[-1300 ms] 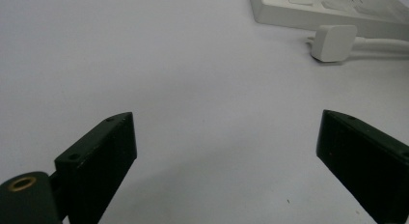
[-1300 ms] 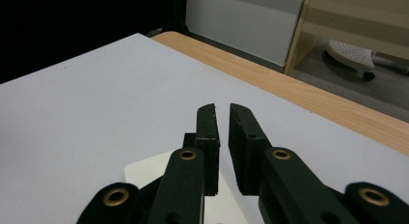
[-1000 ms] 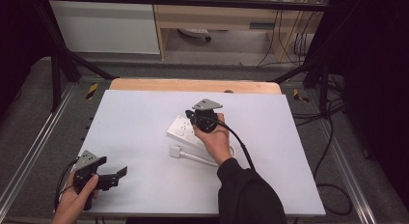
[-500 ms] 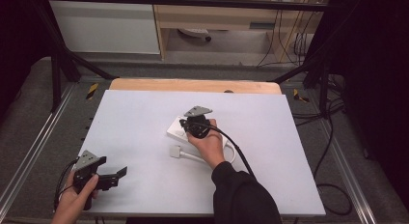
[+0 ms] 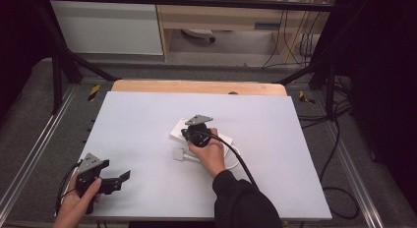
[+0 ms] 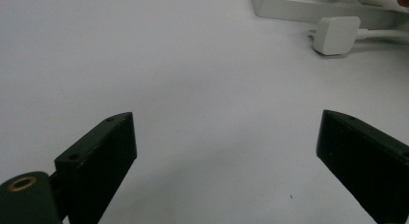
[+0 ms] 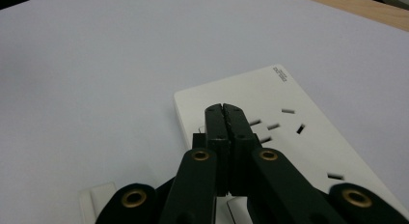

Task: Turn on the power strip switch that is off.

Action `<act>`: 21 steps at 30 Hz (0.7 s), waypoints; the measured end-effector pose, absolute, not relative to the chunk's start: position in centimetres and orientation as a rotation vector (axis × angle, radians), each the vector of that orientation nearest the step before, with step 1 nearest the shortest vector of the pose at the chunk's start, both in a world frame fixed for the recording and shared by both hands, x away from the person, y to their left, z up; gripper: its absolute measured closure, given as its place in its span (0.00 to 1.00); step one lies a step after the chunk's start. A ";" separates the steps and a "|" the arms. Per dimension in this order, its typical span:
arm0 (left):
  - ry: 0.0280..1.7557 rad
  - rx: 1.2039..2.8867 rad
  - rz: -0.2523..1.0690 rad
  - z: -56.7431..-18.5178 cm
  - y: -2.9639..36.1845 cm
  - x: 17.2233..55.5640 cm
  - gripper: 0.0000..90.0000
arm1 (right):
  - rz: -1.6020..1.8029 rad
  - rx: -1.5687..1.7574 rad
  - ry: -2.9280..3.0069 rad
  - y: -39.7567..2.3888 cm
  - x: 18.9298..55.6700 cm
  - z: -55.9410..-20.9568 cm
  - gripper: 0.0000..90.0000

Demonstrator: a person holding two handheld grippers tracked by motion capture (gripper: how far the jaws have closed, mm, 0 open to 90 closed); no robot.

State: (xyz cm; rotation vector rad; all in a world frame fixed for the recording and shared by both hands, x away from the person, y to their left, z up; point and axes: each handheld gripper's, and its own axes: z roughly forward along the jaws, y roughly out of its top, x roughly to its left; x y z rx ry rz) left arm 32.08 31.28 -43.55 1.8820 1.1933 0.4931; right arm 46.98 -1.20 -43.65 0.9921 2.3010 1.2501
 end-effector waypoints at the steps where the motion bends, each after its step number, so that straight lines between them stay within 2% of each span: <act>1: 1.195 1.882 0.492 -43.6 31.3 32.1 0.08 | 1.245 0.994 2.302 -1.3 47.0 -43.8 1.00; 21: 1.196 1.885 0.491 -43.6 31.3 32.1 0.08 | 1.232 1.011 2.279 -1.5 47.2 -44.2 1.00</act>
